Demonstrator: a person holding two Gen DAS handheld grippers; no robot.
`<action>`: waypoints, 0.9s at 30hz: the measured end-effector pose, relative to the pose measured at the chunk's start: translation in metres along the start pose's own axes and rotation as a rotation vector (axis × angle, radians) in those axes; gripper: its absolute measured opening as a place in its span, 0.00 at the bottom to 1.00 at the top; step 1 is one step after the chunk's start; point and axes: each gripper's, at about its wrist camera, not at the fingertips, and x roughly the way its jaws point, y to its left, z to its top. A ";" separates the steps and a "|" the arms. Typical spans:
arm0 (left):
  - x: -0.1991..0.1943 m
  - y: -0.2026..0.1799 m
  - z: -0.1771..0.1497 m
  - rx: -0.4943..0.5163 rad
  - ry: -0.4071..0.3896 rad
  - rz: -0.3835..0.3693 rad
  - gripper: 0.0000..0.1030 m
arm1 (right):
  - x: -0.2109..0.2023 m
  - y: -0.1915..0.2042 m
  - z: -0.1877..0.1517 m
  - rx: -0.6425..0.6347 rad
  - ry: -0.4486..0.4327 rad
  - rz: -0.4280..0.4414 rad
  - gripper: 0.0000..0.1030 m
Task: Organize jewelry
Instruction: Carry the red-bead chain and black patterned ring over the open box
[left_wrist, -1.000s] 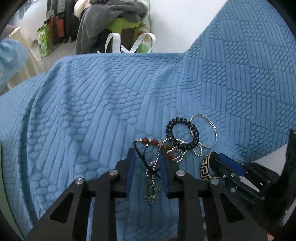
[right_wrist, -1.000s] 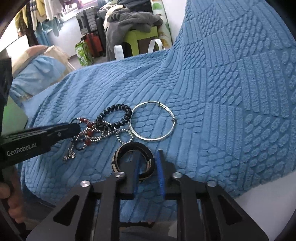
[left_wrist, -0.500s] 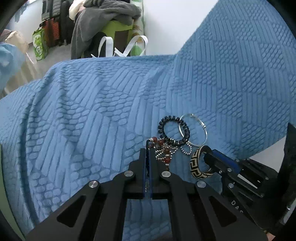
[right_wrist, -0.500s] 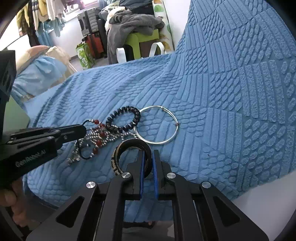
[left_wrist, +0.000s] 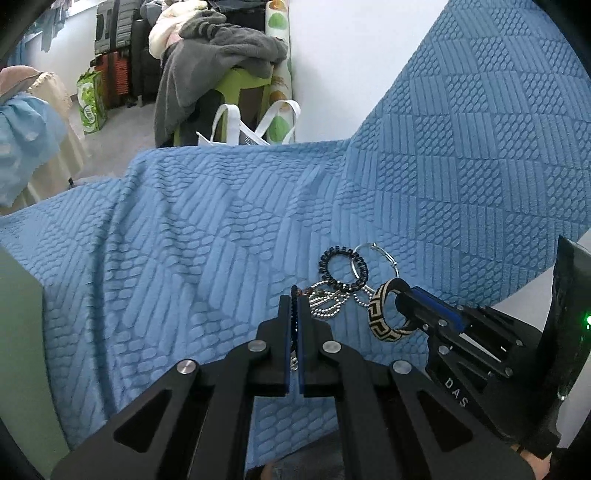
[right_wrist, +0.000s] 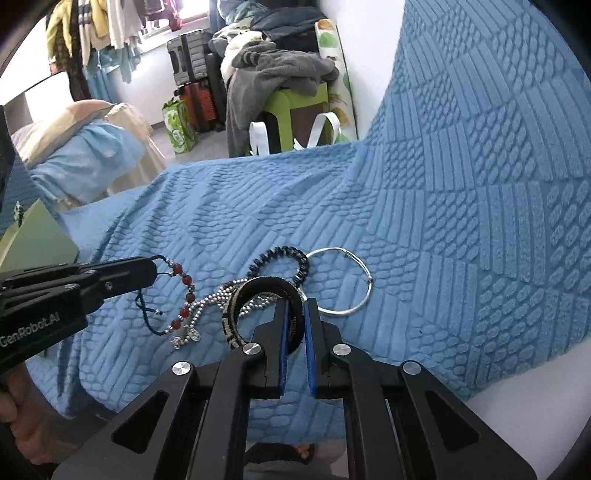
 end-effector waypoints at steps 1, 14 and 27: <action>-0.004 0.001 -0.002 -0.003 -0.001 0.003 0.02 | -0.001 0.002 0.001 0.003 -0.001 0.006 0.06; -0.036 0.032 -0.020 -0.030 -0.009 0.028 0.02 | -0.020 0.027 0.006 0.026 -0.010 0.073 0.06; -0.093 0.066 -0.026 -0.080 -0.043 0.040 0.02 | -0.052 0.085 0.017 0.020 0.007 0.114 0.06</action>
